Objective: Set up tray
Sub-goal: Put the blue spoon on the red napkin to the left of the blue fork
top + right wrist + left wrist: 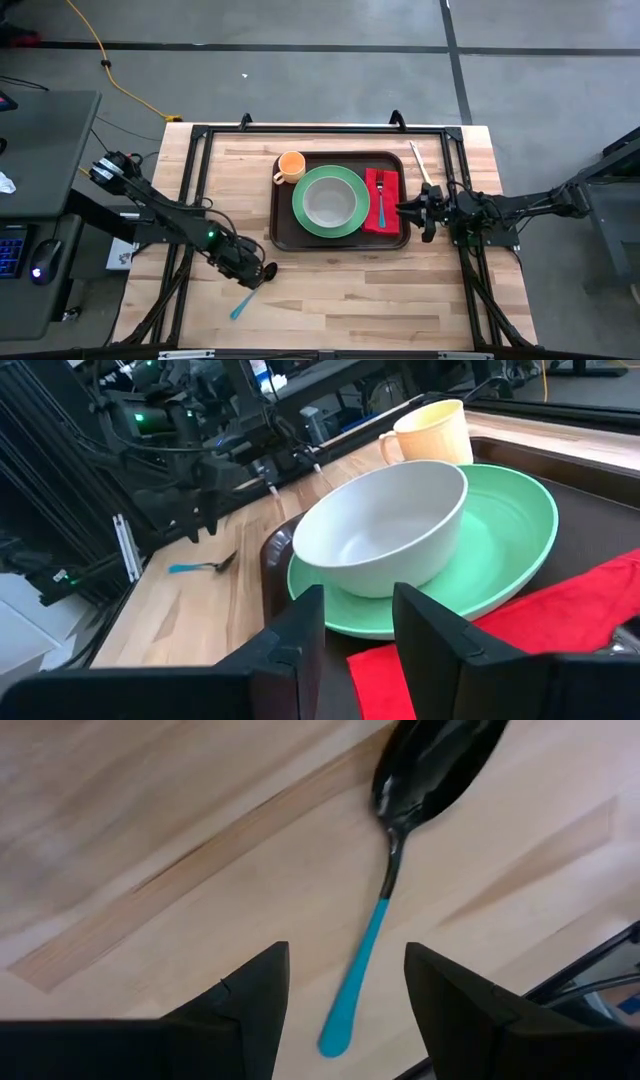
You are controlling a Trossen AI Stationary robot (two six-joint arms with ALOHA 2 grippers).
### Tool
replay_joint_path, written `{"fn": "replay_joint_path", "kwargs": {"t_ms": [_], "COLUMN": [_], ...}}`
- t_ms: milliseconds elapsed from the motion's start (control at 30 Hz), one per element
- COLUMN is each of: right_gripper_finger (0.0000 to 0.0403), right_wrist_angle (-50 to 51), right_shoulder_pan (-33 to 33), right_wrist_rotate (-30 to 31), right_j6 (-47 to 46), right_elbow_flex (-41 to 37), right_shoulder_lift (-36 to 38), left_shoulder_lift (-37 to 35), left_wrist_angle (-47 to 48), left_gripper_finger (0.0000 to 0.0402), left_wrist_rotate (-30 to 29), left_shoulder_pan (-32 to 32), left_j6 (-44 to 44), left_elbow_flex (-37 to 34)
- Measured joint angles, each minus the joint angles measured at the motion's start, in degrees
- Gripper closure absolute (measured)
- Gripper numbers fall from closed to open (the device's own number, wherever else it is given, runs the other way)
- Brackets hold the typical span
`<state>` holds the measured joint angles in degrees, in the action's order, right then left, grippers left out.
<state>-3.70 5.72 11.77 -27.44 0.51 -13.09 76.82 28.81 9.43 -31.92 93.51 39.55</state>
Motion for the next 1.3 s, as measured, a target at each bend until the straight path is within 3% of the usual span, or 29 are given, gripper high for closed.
{"fn": "replay_joint_path", "kwargs": {"t_ms": [133, 300, 400, 800, 1033, 1300], "right_gripper_finger": [0.0304, 0.0304, 0.0304, 0.0304, 0.0304, 0.0304], "right_wrist_angle": [0.07, -0.52, -1.12, -1.18, -1.18, -1.16], "right_shoulder_pan": [0.00, 0.00, 0.02, 0.02, 0.02, 0.02], "right_wrist_rotate": [-4.17, -14.85, -18.04, -18.64, -19.44, -19.76], "right_j6": [2.08, 8.20, 9.47, 9.51, 9.46, 9.46], "right_elbow_flex": [0.00, -0.02, -0.02, -0.02, -0.04, -0.04], "right_shoulder_lift": [0.00, -0.01, 0.00, -0.01, 0.05, 0.05], "left_shoulder_lift": [0.00, 0.00, 0.00, 4.10, 9.30, 10.34], "left_wrist_angle": [-1.80, -2.48, -2.48, -9.54, -9.24, -10.22], "left_gripper_finger": [0.0172, 0.0172, 0.0172, 0.0172, 0.0172, 0.0172], "left_wrist_rotate": [-0.70, -2.89, -3.36, -1.26, 2.01, 2.23], "left_shoulder_pan": [0.00, 0.00, 0.02, 0.02, 0.00, 0.02], "left_j6": [-0.07, -0.17, -0.22, -0.76, -0.11, 0.02], "left_elbow_flex": [0.01, 0.02, 0.02, 0.13, 0.02, 0.11]}}
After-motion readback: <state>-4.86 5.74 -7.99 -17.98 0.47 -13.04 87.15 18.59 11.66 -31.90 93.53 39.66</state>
